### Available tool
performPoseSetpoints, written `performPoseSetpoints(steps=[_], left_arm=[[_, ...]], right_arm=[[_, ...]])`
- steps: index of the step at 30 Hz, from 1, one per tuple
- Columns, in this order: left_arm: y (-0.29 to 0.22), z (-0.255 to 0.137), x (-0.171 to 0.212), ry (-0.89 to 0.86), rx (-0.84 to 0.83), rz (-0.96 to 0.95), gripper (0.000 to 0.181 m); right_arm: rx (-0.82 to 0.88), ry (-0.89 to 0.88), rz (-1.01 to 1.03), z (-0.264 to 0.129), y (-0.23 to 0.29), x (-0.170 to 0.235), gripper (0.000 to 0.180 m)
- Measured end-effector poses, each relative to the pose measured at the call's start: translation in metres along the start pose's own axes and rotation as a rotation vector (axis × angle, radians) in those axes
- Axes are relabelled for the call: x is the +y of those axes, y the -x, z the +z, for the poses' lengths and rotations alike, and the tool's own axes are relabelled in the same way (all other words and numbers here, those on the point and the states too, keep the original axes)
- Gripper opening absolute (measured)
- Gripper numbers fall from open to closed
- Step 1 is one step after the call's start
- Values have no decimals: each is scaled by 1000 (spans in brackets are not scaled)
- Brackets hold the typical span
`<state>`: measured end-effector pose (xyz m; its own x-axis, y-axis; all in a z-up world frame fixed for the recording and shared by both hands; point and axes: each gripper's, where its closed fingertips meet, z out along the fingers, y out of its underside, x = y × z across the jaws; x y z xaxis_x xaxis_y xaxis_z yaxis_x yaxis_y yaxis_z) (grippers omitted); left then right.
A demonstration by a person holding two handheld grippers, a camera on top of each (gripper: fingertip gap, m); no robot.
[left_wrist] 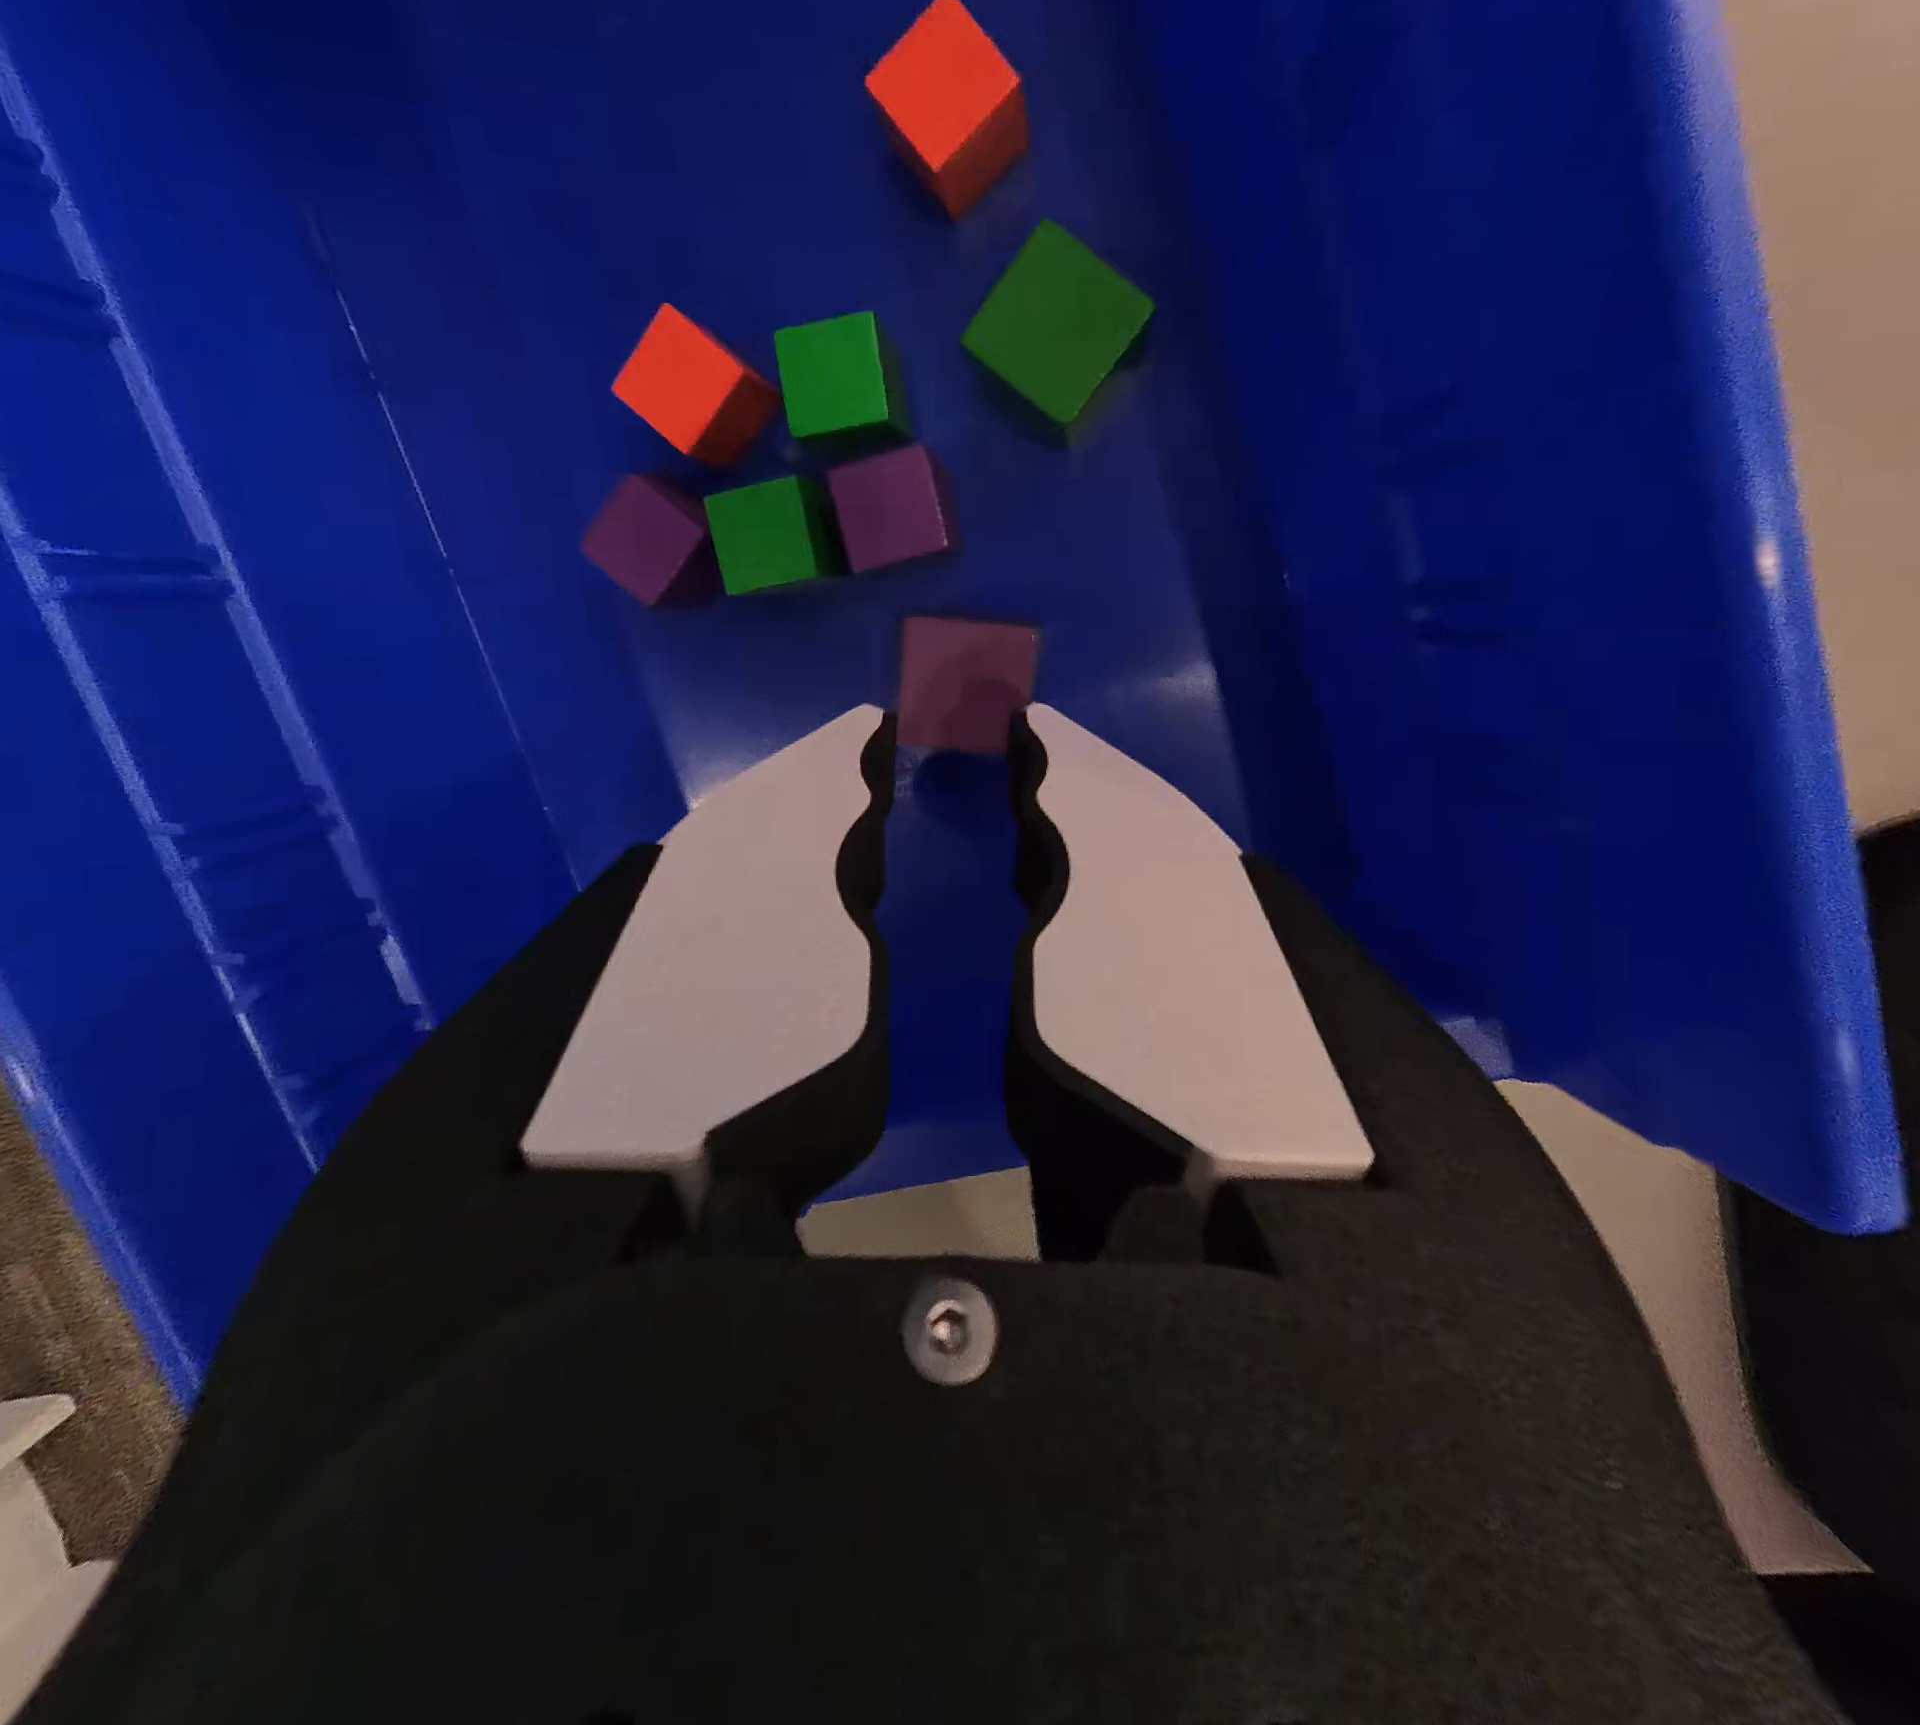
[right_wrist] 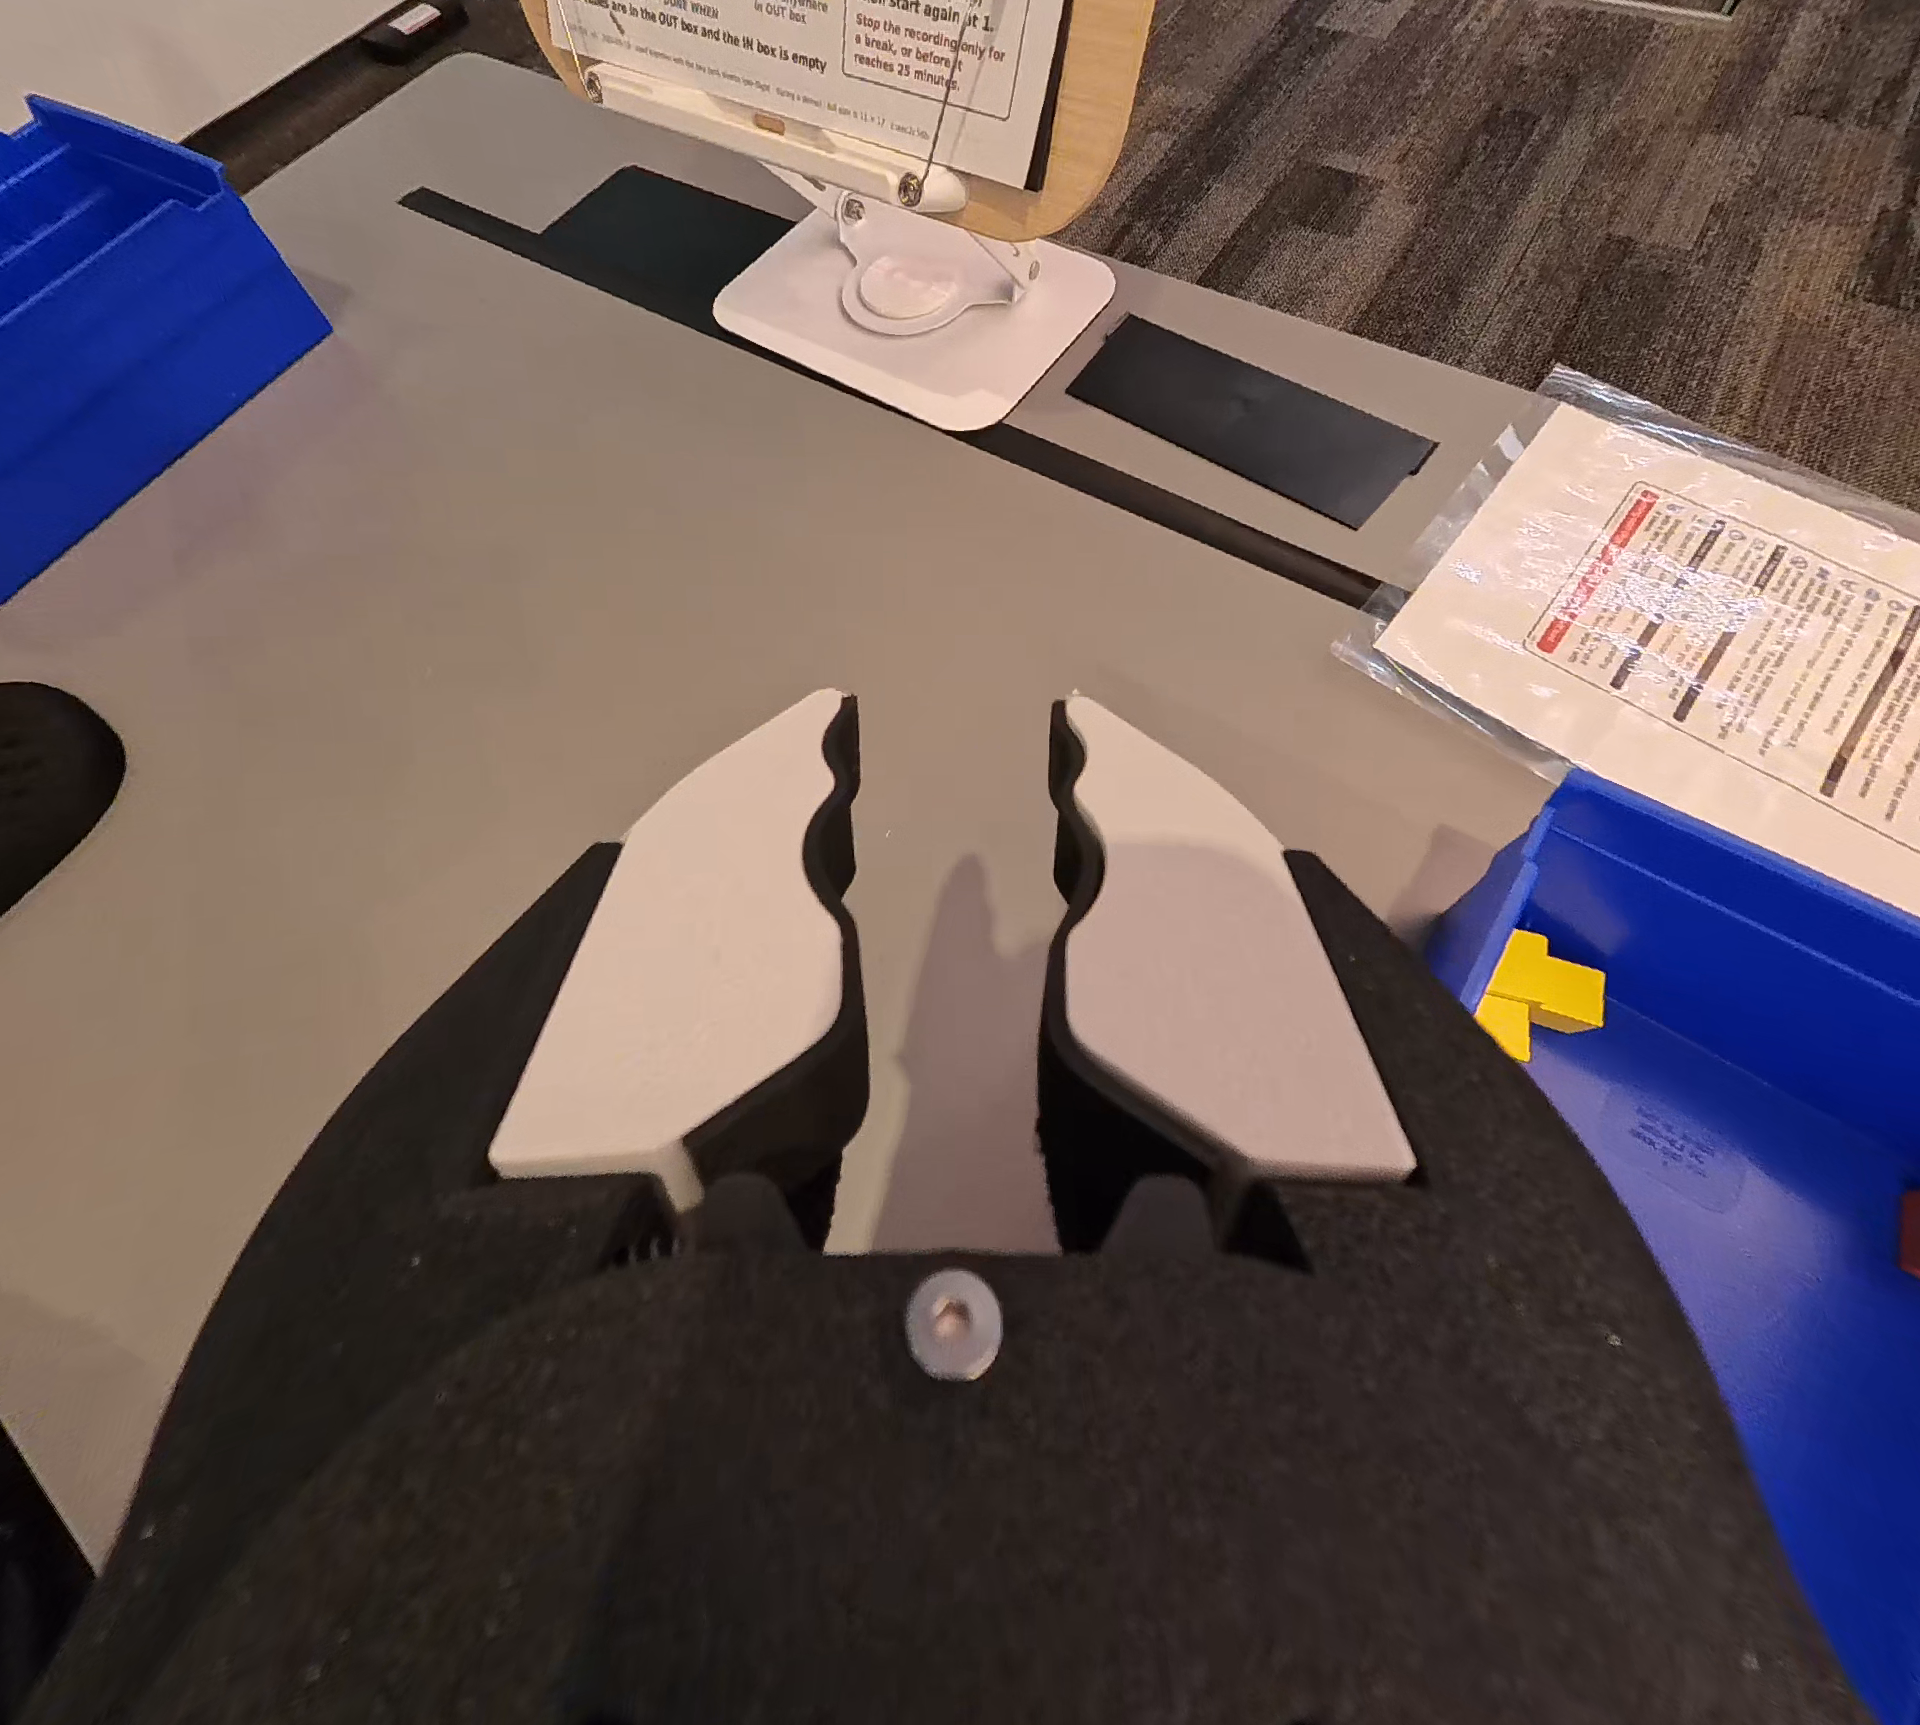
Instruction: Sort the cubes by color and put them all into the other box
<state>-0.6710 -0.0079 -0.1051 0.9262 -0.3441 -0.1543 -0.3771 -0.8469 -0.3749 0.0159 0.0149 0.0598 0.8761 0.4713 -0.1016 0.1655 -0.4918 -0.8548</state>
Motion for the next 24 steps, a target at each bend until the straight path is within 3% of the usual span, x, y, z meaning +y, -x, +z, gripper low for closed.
performPoseSetpoints(steps=[8,18,21,24], left_arm=[[-3,20,11,102,42,29,39],[7,24,7,94,-63,150,29],[15,-2,-4,-11,-134,136,29],[1,-55,-42,-279,-180,157,28]], right_arm=[[-11,39,-22,6,4,6,34],[9,71,-32,4,-3,14,33],[20,46,-36,0,-2,9,33],[-13,-25,-47,-2,13,-9,32]])
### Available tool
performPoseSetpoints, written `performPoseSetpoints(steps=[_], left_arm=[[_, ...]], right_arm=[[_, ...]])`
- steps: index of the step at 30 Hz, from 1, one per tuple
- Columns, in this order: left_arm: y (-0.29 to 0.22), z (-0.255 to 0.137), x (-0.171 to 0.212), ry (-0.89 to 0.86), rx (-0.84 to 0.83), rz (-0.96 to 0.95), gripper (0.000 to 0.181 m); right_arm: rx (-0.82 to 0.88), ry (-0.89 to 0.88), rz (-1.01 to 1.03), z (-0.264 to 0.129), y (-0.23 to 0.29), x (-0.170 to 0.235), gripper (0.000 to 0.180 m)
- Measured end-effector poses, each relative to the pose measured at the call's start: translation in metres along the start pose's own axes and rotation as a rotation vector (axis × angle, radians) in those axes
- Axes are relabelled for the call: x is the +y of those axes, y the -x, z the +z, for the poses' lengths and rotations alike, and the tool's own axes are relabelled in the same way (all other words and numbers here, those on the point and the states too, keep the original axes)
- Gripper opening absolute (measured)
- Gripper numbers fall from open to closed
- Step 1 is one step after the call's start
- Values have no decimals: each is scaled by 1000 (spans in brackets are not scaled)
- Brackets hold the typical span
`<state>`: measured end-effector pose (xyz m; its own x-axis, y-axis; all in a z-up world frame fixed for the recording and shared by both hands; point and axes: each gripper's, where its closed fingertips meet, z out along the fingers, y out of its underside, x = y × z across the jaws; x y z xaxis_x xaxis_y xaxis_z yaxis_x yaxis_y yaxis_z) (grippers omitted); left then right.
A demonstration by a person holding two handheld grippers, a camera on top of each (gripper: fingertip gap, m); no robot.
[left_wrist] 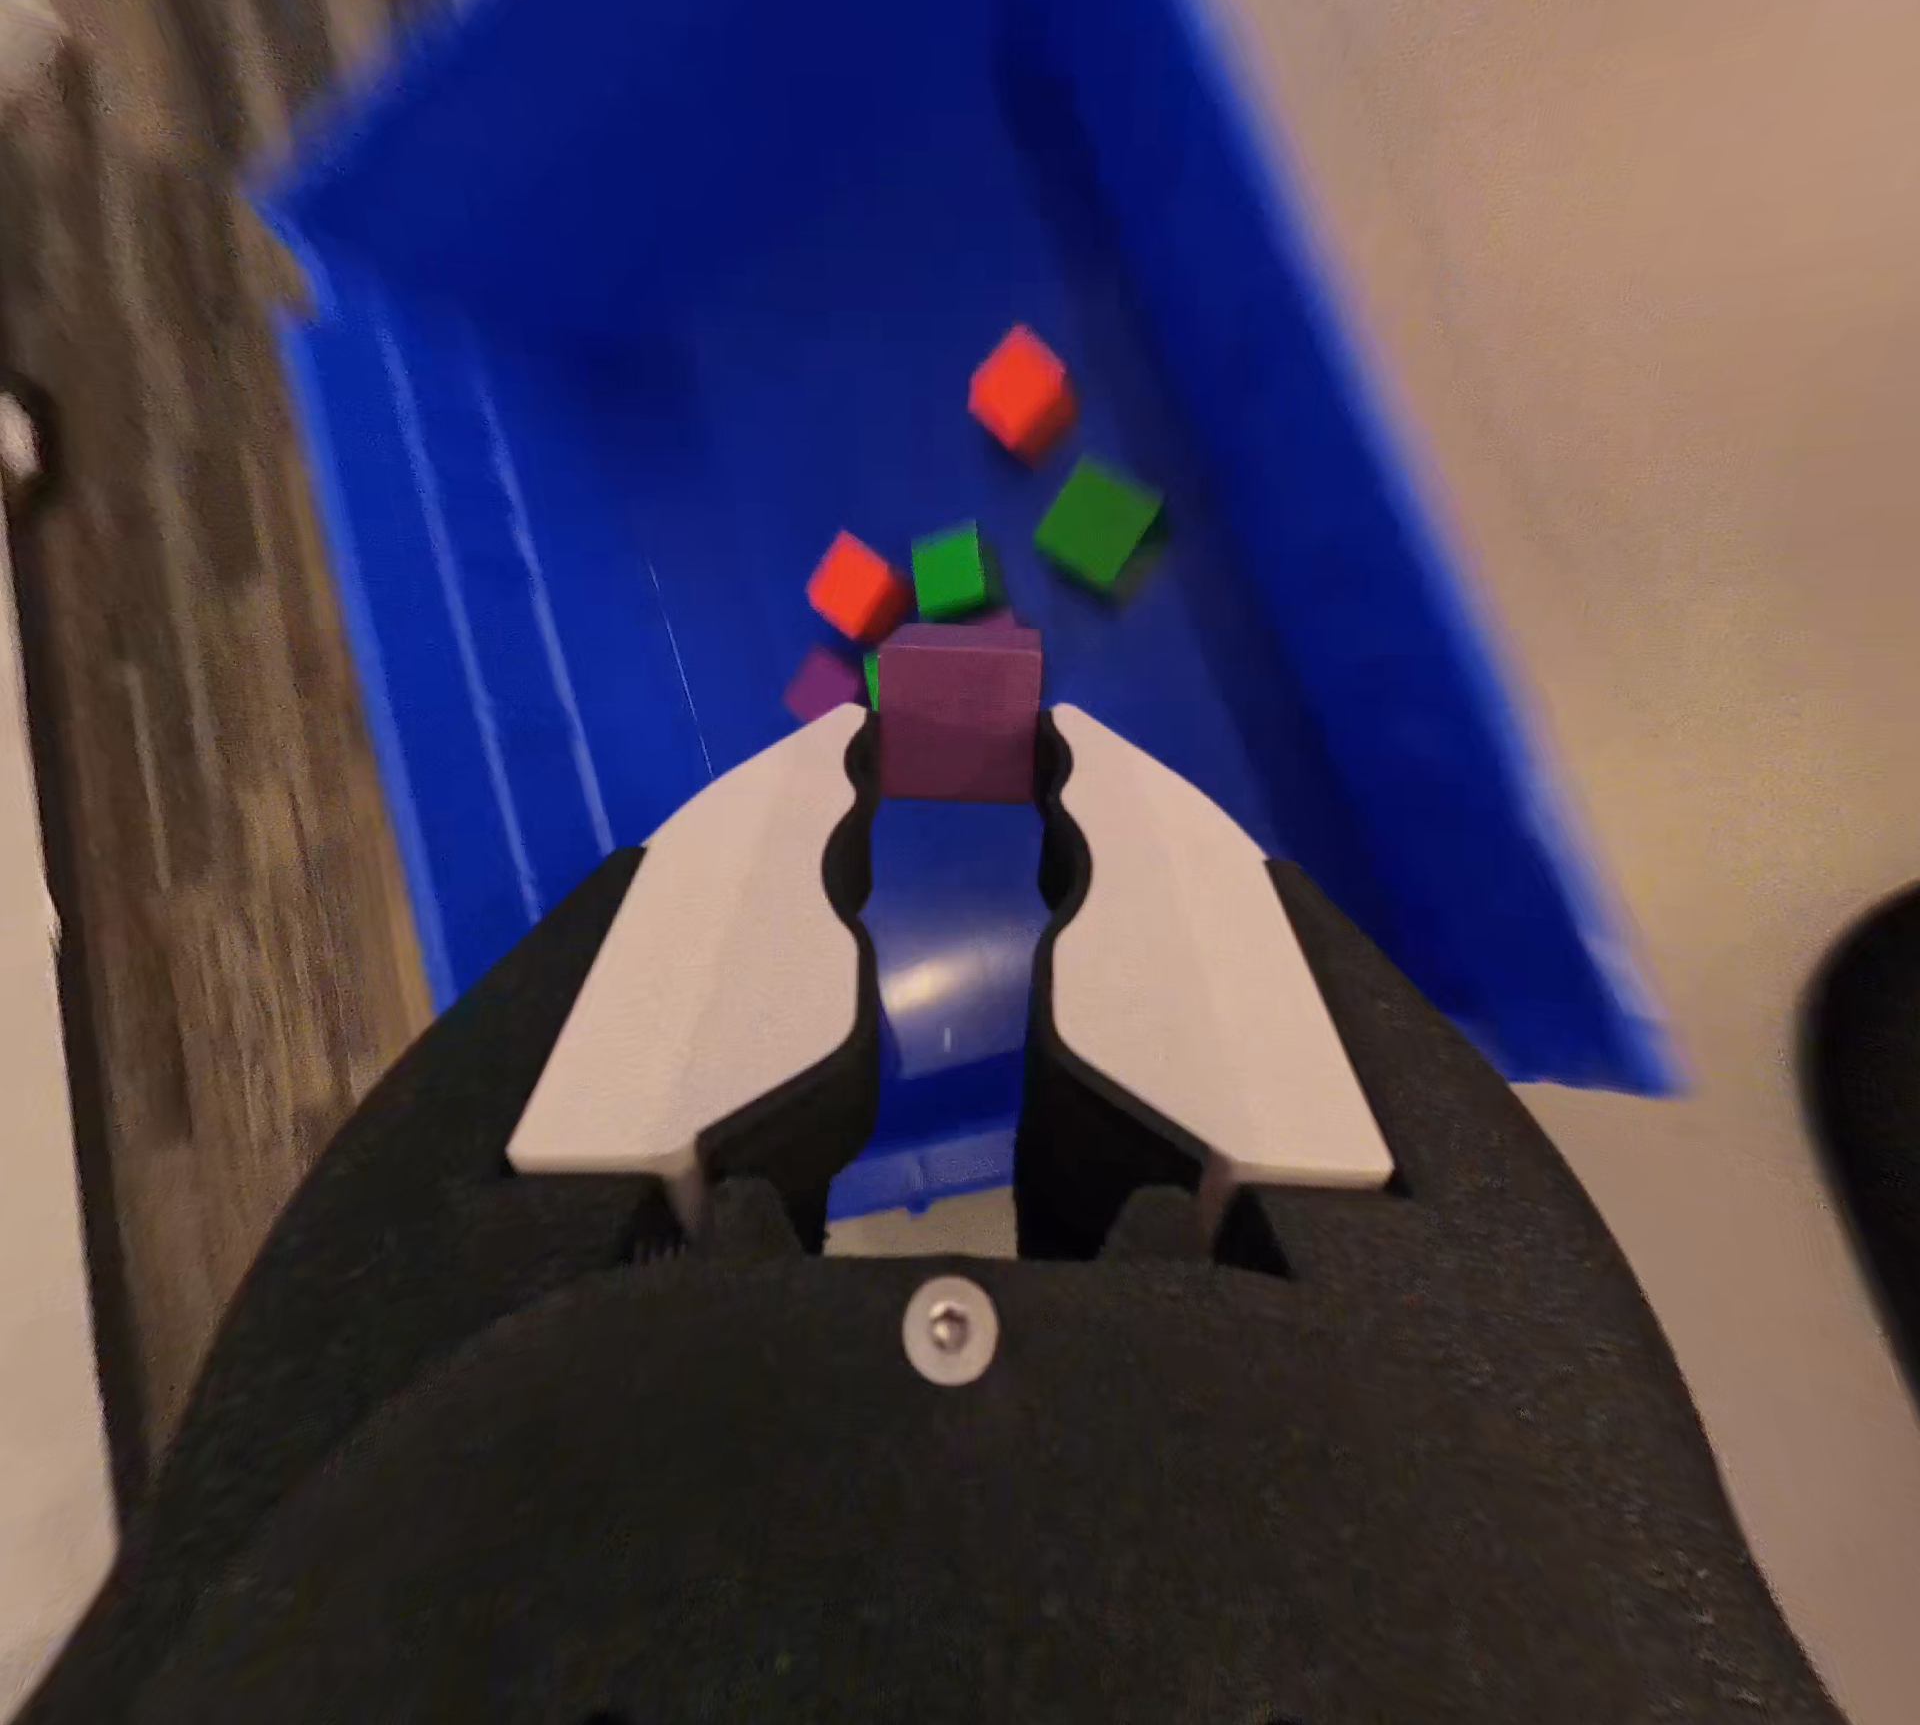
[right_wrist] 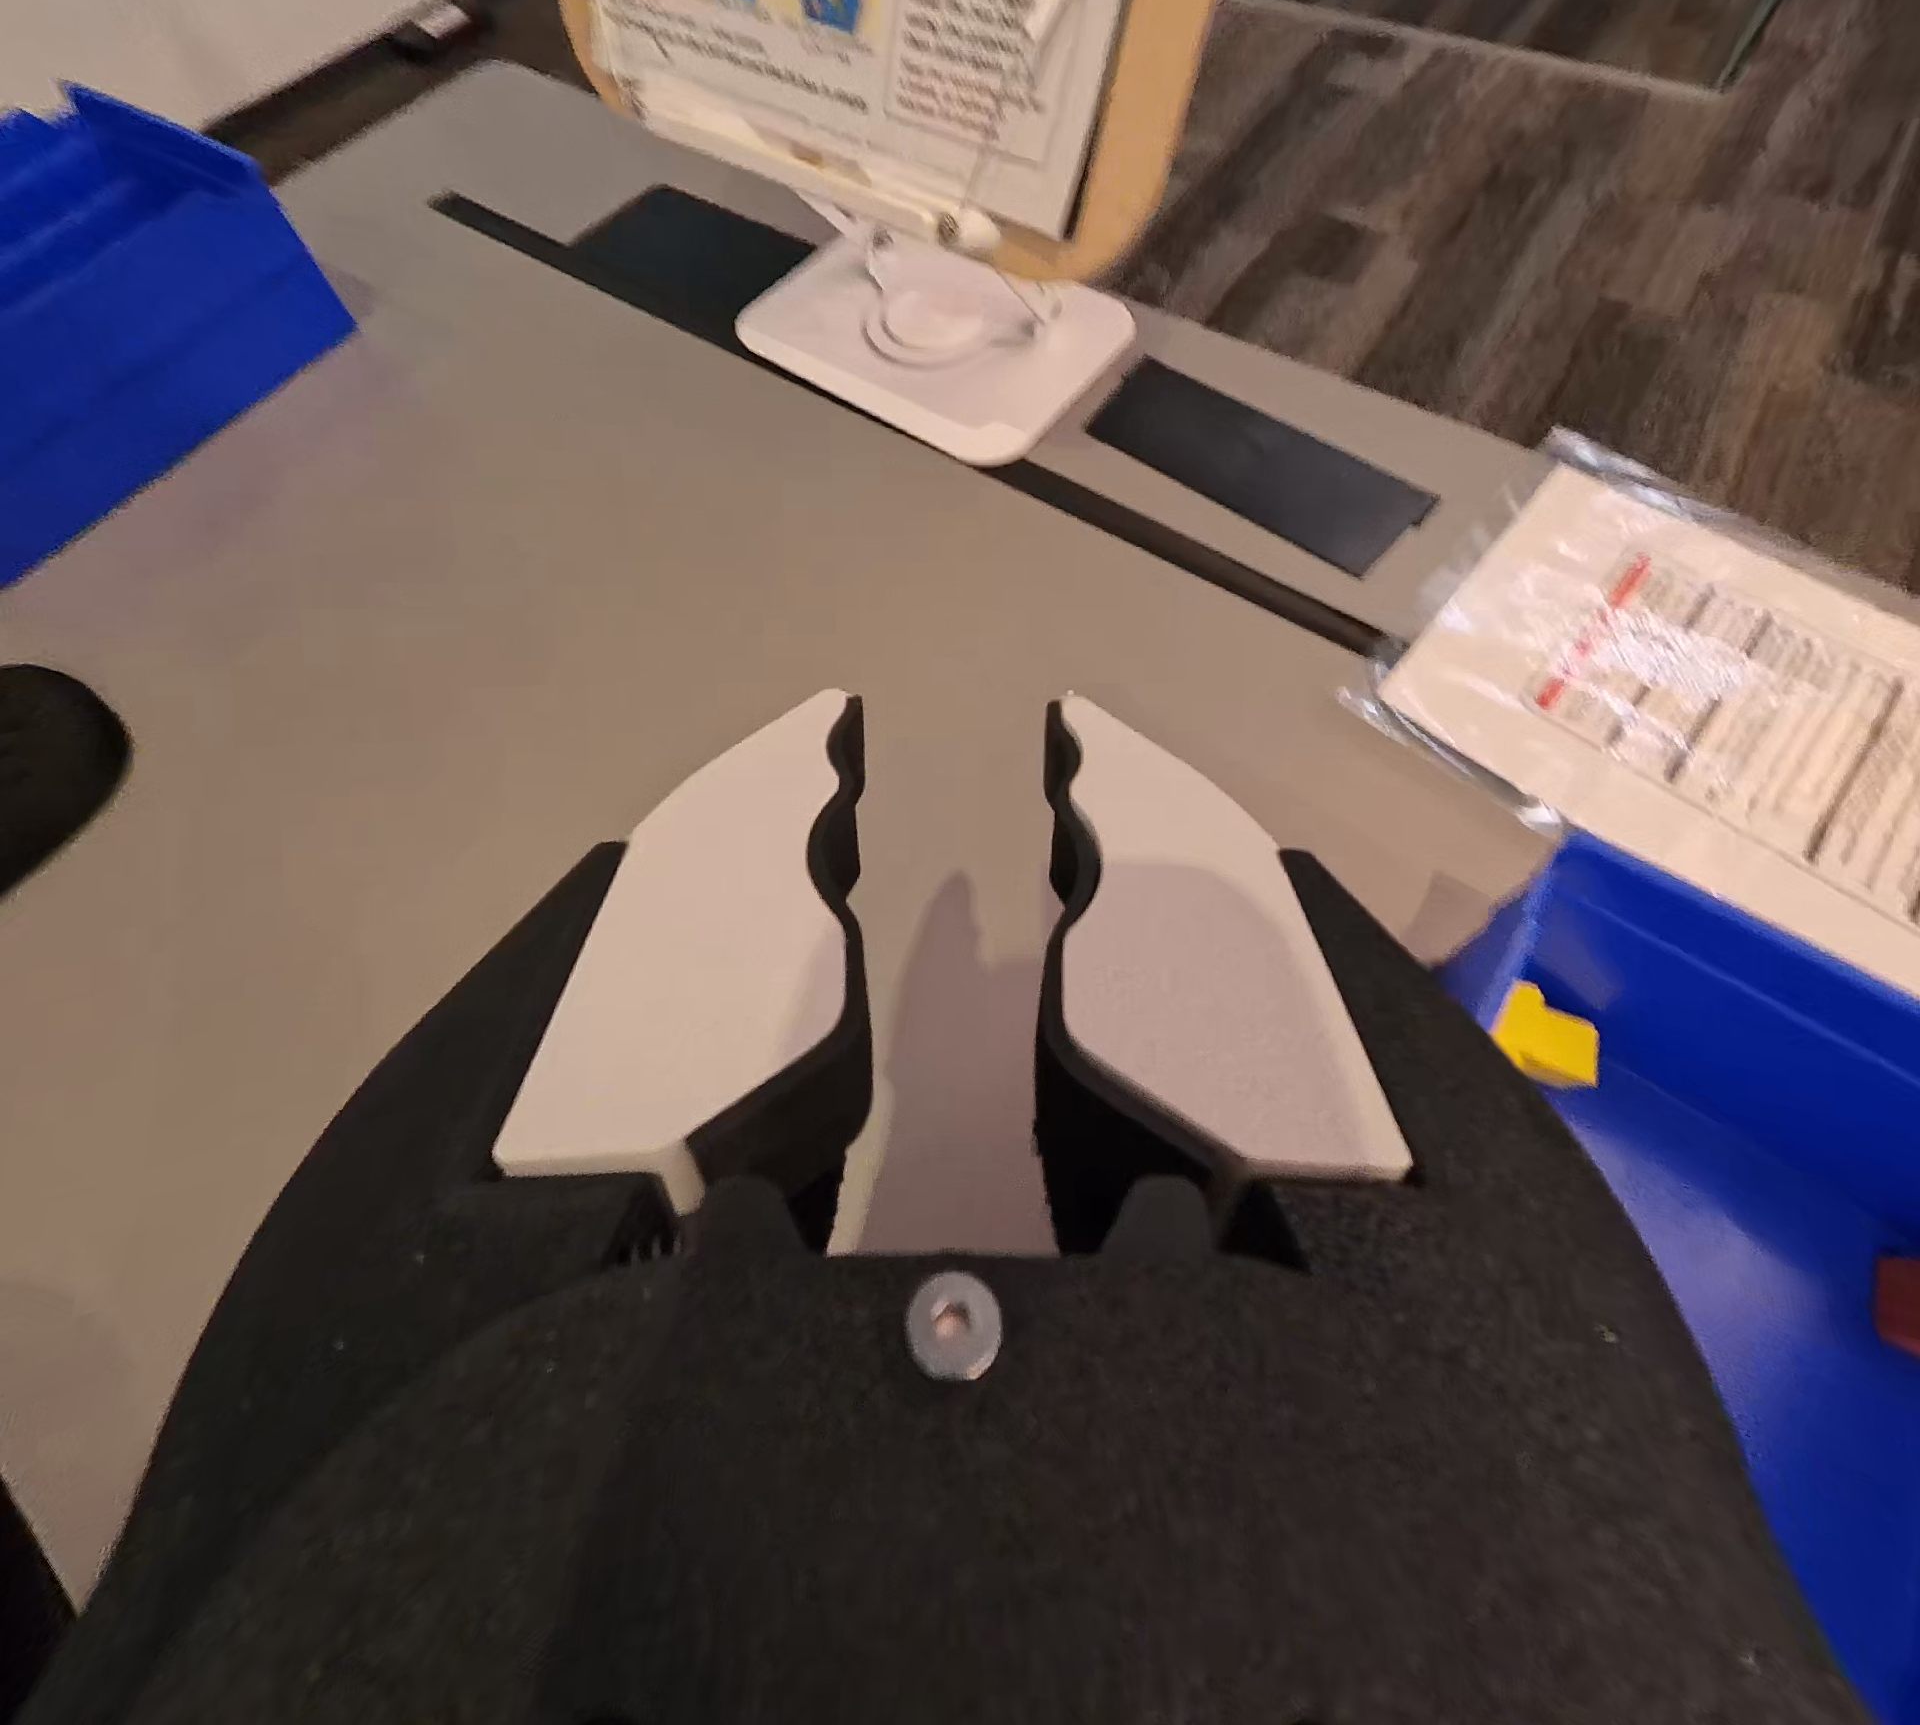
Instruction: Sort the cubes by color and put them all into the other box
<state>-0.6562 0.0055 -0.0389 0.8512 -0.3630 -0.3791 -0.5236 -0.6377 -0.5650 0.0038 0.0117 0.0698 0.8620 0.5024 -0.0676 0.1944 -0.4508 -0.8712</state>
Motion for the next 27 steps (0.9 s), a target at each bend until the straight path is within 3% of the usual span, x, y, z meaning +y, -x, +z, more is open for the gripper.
performPoseSetpoints(steps=[3,5,8,11,14,21,24,25,27], left_arm=[[-43,-55,-80,-358,41,105,28],[-87,-88,-129,-551,61,204,28],[-158,-120,-185,-730,64,383,28],[-224,-132,-226,-824,84,516,28],[-274,-134,-255,-877,140,563,28],[-324,-143,-298,-964,182,627,28],[-335,-144,-301,-987,201,634,28],[-337,-143,-301,-996,194,634,28],[-337,-141,-299,-1010,170,636,28]], right_arm=[[-129,-111,-35,5,43,-32,33],[-303,-191,-49,10,92,-55,33],[-557,-244,-40,16,168,-77,35],[-653,-283,-37,23,217,-88,41],[-635,-293,-26,31,232,-89,49],[-478,-159,-29,63,206,-69,60],[-564,-123,-4,65,211,-64,51],[-610,-100,-18,63,215,-60,30],[-605,-91,-20,64,214,-60,28]])
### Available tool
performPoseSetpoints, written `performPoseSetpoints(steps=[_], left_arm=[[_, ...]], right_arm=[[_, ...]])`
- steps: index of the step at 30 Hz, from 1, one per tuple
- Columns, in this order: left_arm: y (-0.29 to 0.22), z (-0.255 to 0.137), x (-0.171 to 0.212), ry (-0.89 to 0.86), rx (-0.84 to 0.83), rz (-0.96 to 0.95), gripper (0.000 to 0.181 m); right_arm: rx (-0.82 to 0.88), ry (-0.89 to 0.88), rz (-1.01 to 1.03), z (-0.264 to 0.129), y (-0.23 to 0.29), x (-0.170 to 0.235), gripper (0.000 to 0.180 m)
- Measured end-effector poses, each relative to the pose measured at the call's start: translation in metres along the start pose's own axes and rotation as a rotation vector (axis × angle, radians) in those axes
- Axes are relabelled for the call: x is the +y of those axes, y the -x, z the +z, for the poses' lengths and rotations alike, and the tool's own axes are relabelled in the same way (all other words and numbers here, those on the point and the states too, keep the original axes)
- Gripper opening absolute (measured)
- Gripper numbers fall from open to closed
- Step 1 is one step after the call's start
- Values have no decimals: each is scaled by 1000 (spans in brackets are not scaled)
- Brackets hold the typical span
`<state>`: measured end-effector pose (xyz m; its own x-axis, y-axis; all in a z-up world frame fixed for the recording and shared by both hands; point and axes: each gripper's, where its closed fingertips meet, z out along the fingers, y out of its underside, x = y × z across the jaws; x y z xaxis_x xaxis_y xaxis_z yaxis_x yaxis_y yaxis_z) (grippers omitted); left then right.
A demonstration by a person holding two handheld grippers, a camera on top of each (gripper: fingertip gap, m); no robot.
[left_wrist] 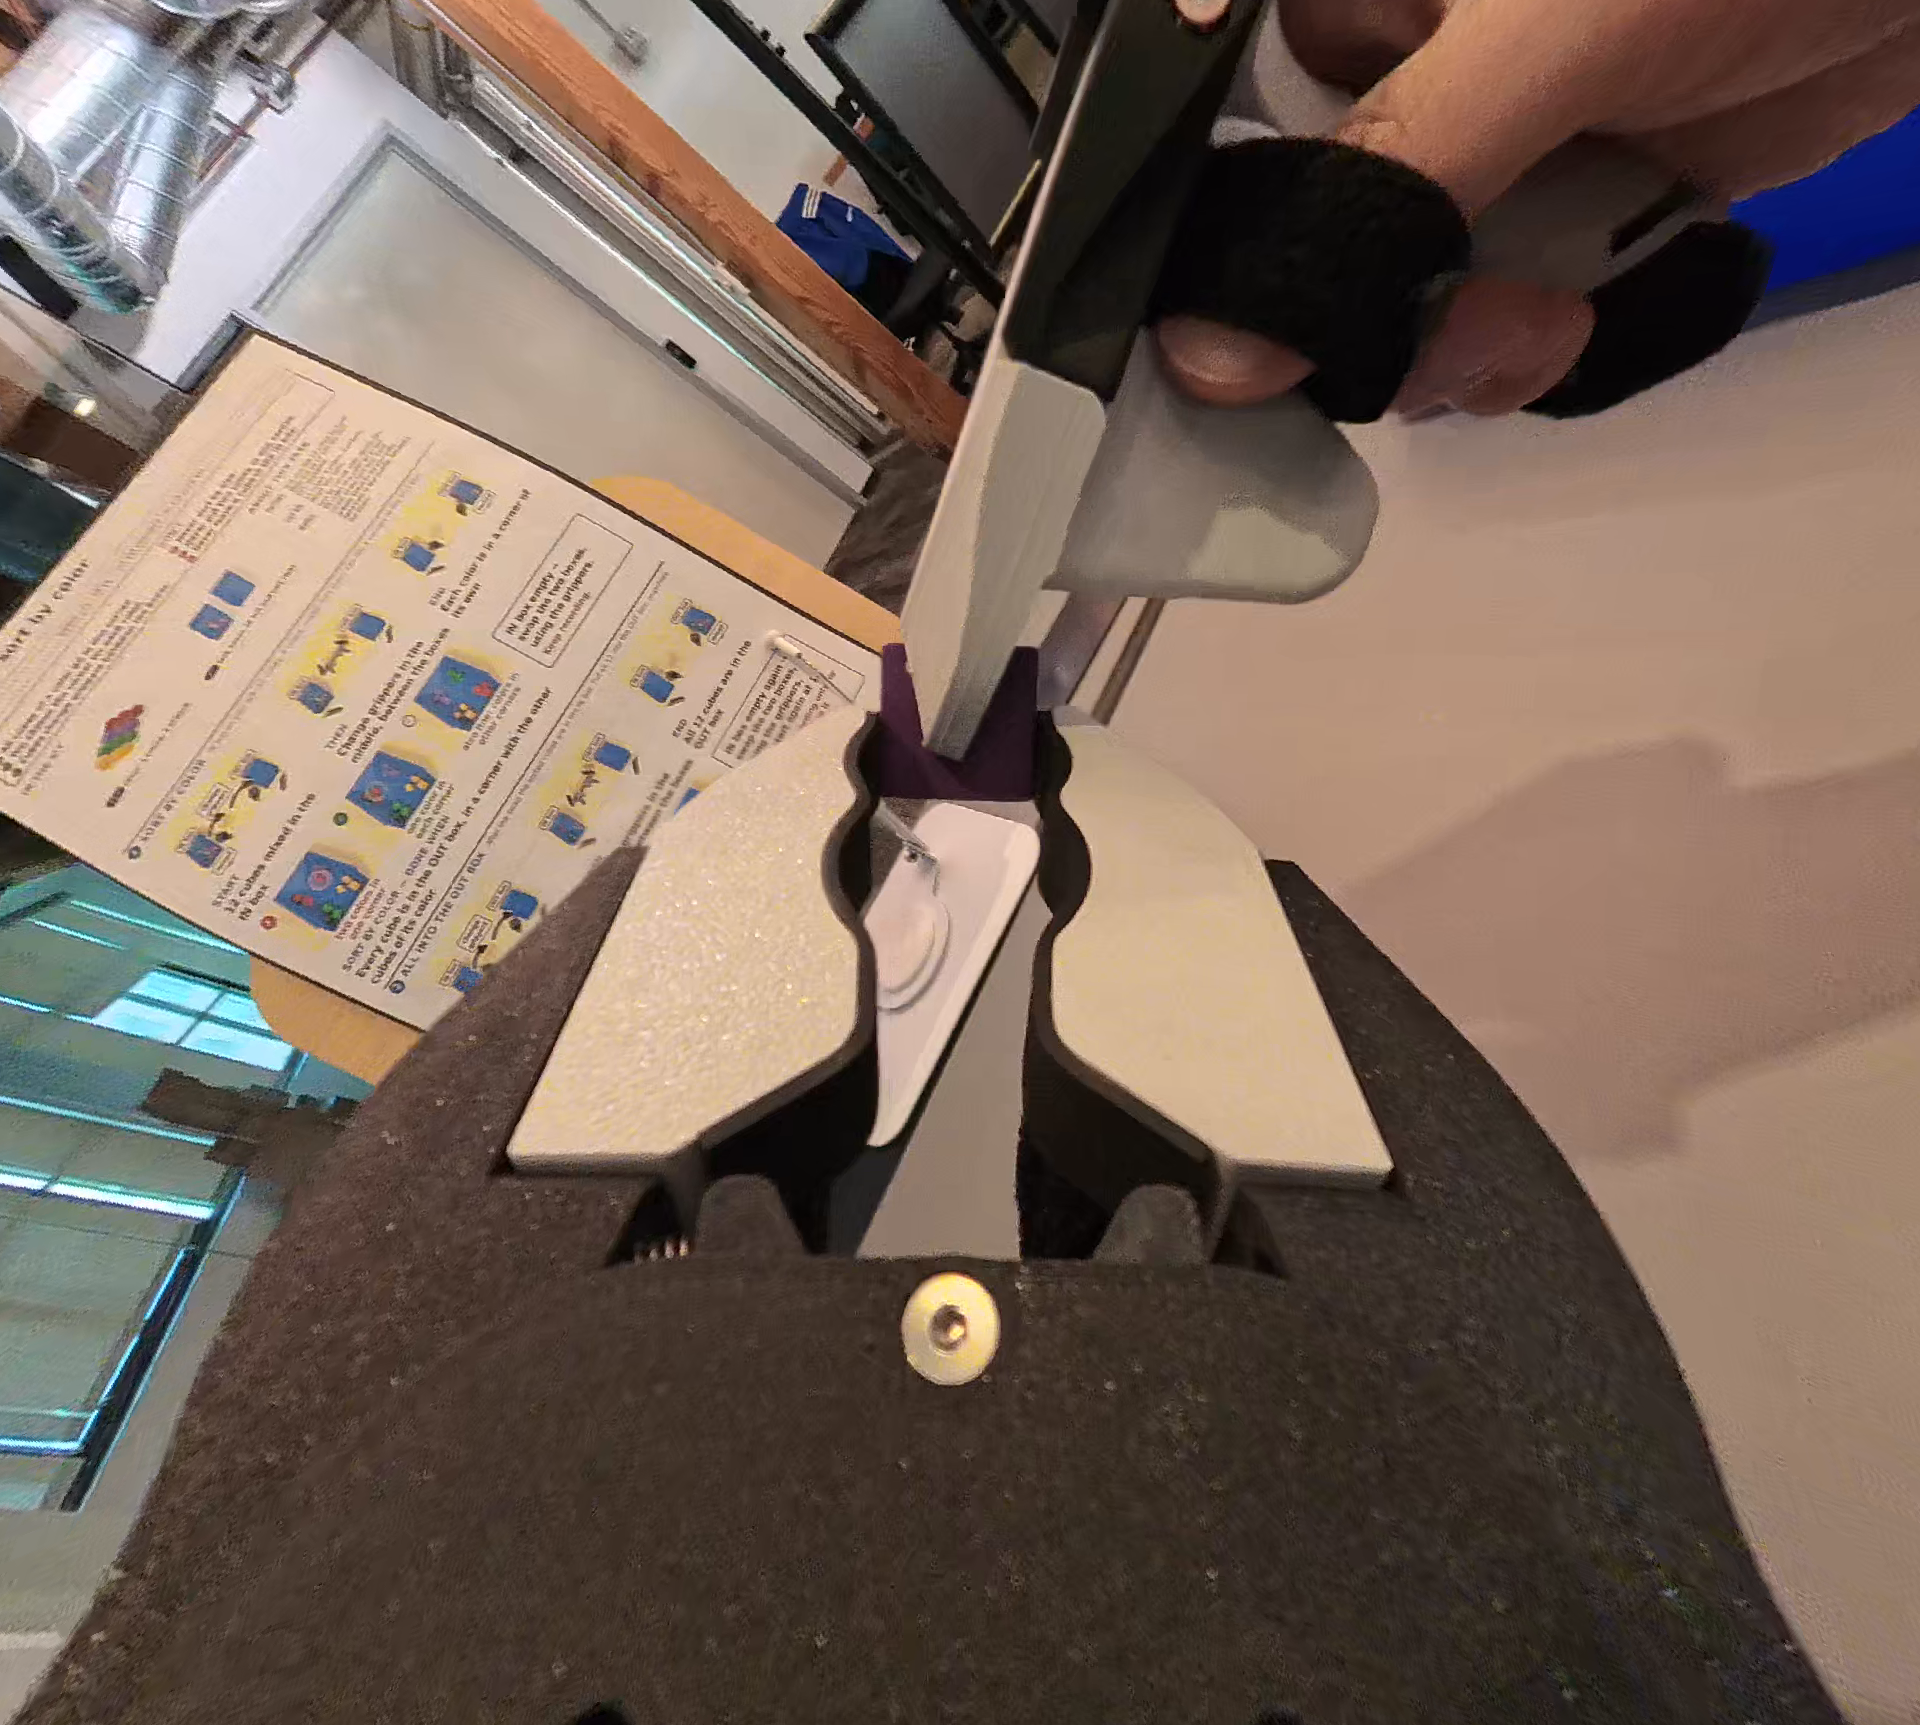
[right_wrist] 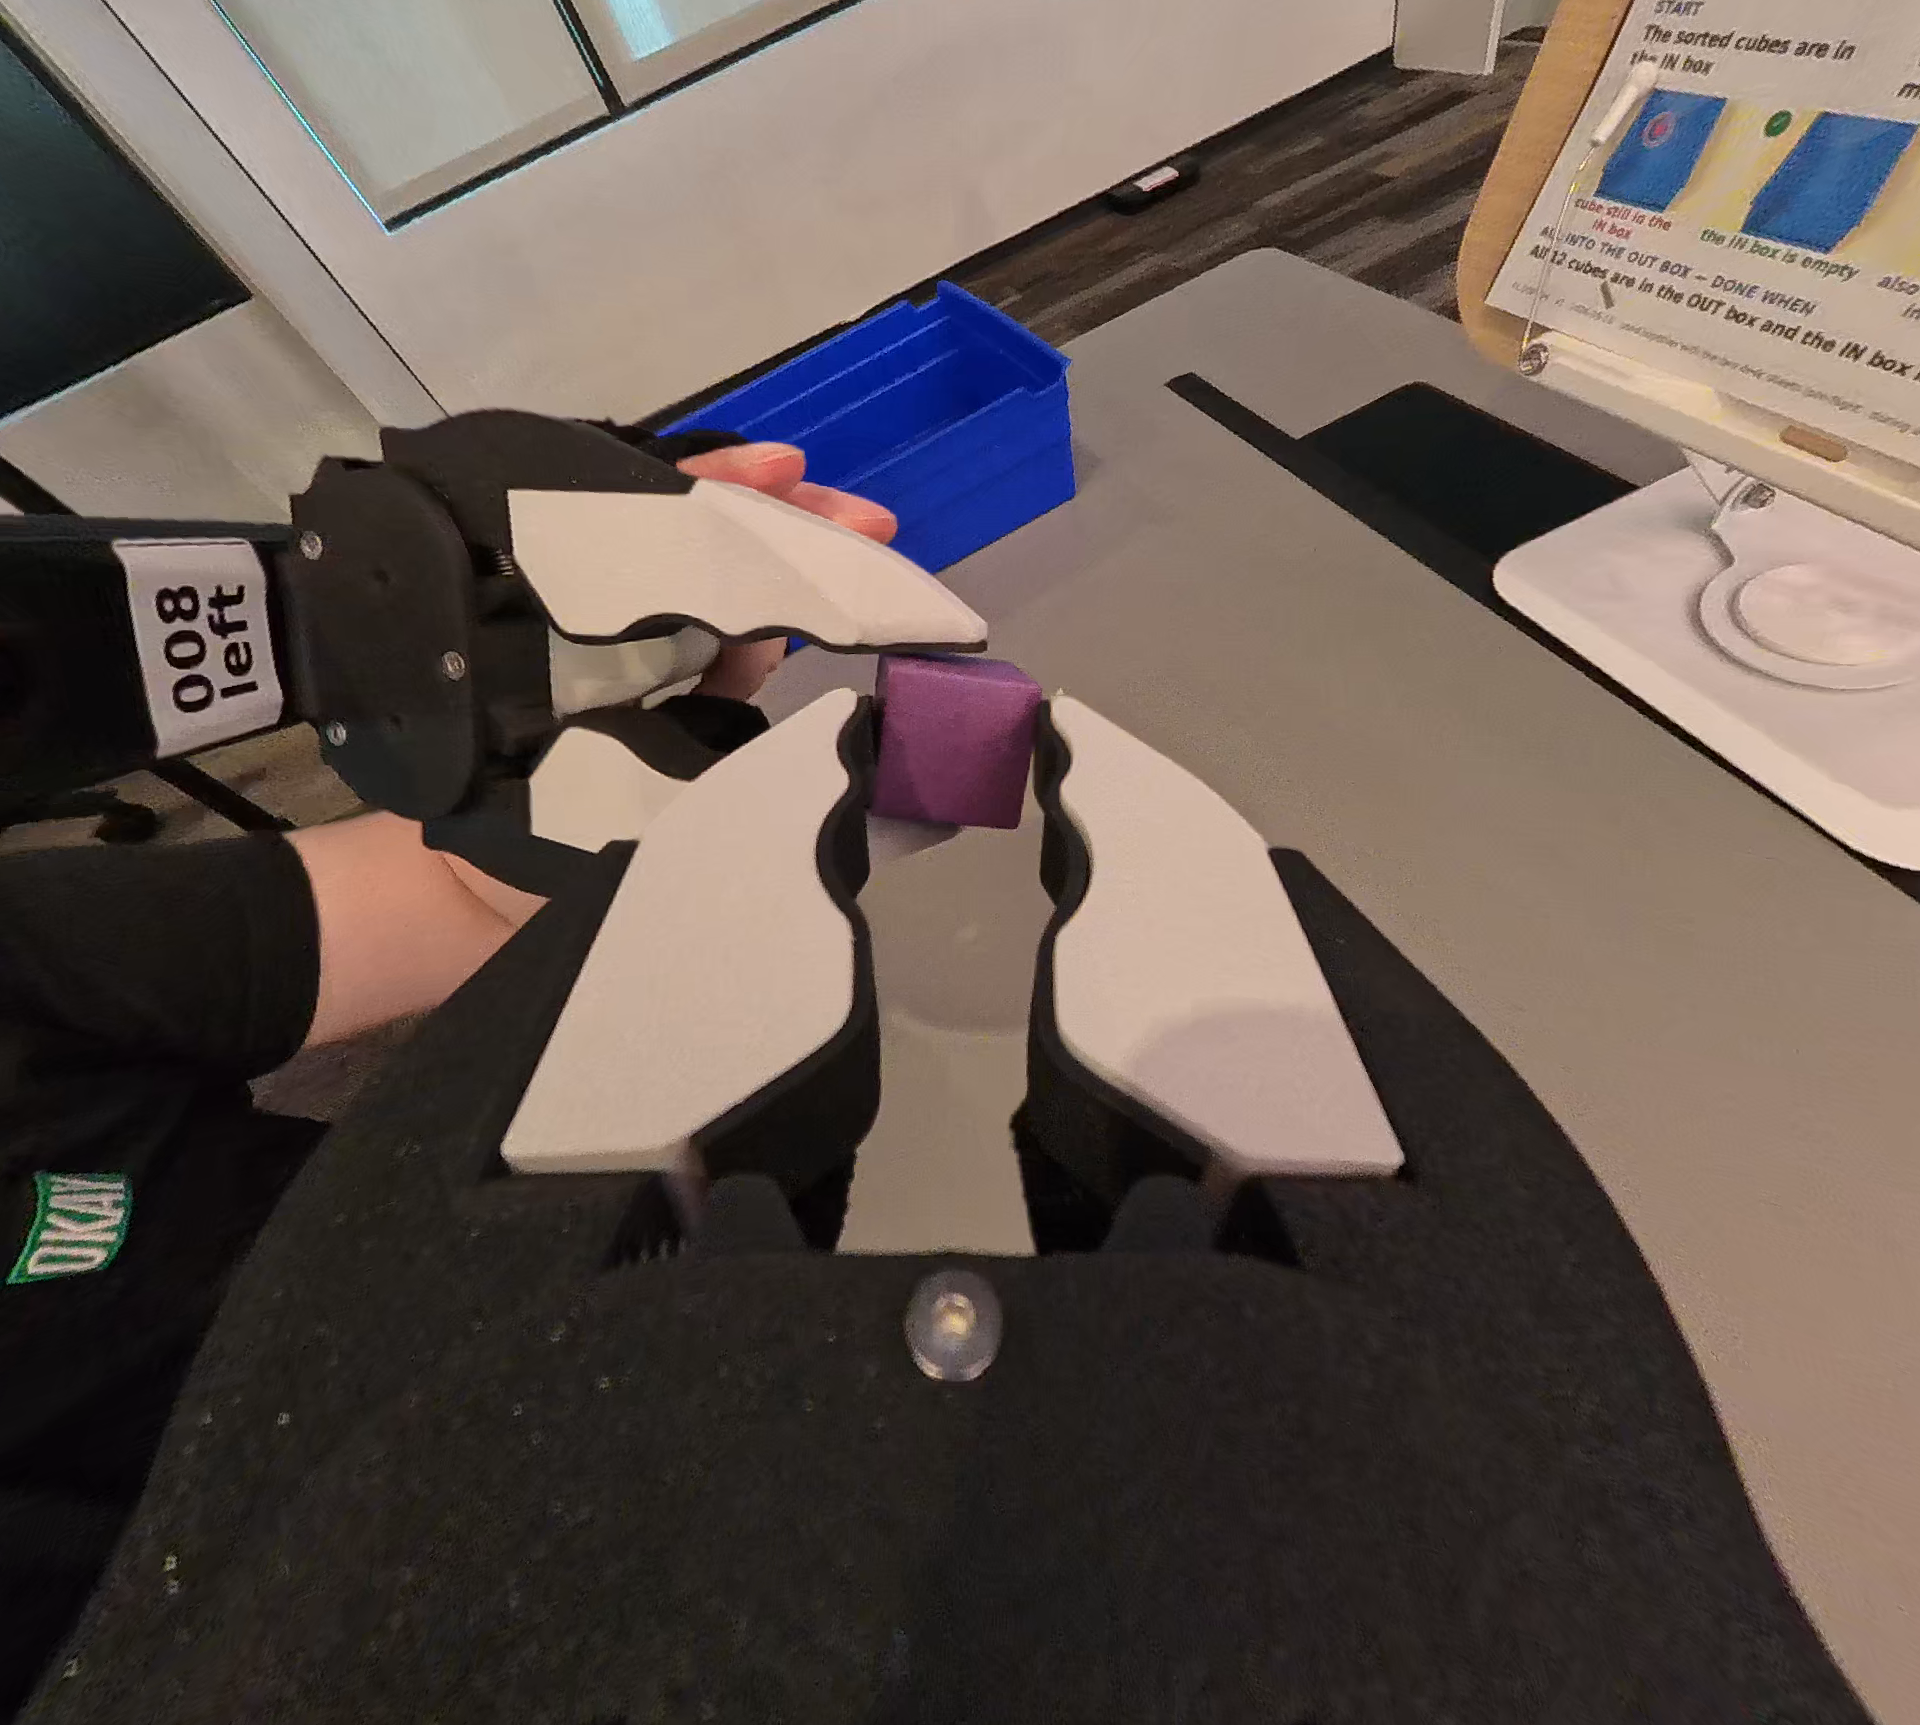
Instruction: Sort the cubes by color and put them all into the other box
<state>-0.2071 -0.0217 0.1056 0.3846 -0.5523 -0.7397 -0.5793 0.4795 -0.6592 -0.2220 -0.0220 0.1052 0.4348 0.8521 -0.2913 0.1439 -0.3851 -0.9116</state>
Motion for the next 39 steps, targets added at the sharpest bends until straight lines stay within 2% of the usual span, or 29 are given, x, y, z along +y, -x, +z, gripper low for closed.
performPoseSetpoints(steps=[4,7,9,12,15,18,21,24,27,35,39], left_arm=[[-5,-1,8,21,-1,-29,31],[-4,-4,15,40,12,-62,45],[4,-9,19,51,-4,-63,57],[23,-22,22,44,-36,-94,57],[37,-34,23,25,-35,-158,54],[46,-40,27,26,-56,-168,51],[47,-41,32,44,-50,-157,51],[47,-41,30,40,-54,-146,50],[47,-41,24,11,-64,-137,46],[42,-43,21,9,-68,-100,44],[43,-41,22,4,-75,-107,42]], right_arm=[[70,55,-49,3,-8,8,28],[111,70,-39,-5,-19,11,28],[171,78,-39,-27,-28,11,28],[361,36,-66,-99,-43,6,28],[666,56,37,-201,-83,30,28],[928,258,239,-303,-143,101,28],[958,489,480,-363,-178,196,29],[965,720,533,-390,-183,269,28],[984,842,539,-402,-186,303,28],[1029,1101,581,-433,-190,339,28],[1055,1081,569,-434,-194,337,27]])
